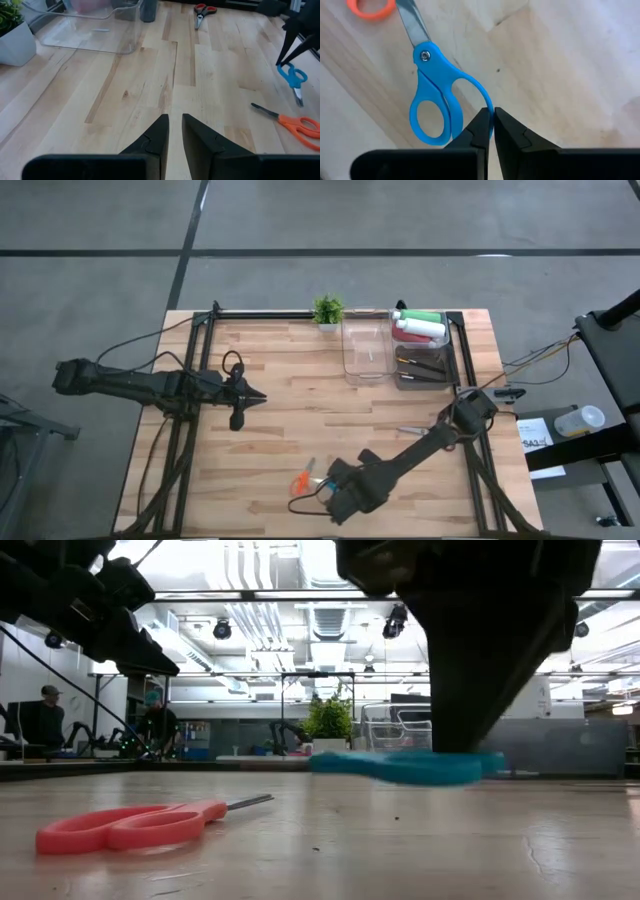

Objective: Pick & Place Paint Supplies
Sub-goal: Put the blue scissors into the left transparent bin

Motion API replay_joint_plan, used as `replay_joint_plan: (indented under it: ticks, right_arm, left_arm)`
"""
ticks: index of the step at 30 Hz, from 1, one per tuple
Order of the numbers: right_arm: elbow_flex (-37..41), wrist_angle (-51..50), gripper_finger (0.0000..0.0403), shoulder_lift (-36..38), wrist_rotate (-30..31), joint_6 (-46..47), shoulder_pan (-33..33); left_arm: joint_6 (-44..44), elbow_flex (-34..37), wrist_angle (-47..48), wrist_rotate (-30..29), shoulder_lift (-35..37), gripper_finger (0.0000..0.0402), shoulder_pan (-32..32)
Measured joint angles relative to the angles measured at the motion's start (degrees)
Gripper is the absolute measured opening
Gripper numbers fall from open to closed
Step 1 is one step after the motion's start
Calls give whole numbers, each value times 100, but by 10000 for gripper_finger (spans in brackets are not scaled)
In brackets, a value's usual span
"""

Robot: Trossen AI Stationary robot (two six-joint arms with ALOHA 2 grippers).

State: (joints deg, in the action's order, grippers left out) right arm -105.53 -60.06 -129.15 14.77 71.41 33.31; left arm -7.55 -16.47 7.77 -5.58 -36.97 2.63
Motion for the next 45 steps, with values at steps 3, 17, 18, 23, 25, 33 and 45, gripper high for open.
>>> replay_joint_plan:
  ticks: [3,17,18,23,25,33,45]
  right_arm:
    - [6,-173,15,141,116,-4,1]
    - [113,-1368,15,1049,897,-453,-391]
    - [122,-1383,14,1136,958,-534,-456]
    - [274,-1370,14,1747,1130,-1018,-806]
    - [430,-1387,14,2034,1222,-1090,-956]
    - [1242,-1407,14,3327,1258,-1162,-1719]
    - [2474,-1169,14,4633,1245,-1166,-3133]
  left_arm:
    - [1,0,0,0,0,62,-1]
    - [1,0,-2,0,0,62,-2]
    - [0,0,-2,2,0,62,-2]
    - [2,0,22,0,0,62,-2]
    - [1,0,21,2,0,62,-1]
    - [2,0,99,0,0,62,-2]
    - [1,0,158,1,0,62,0]
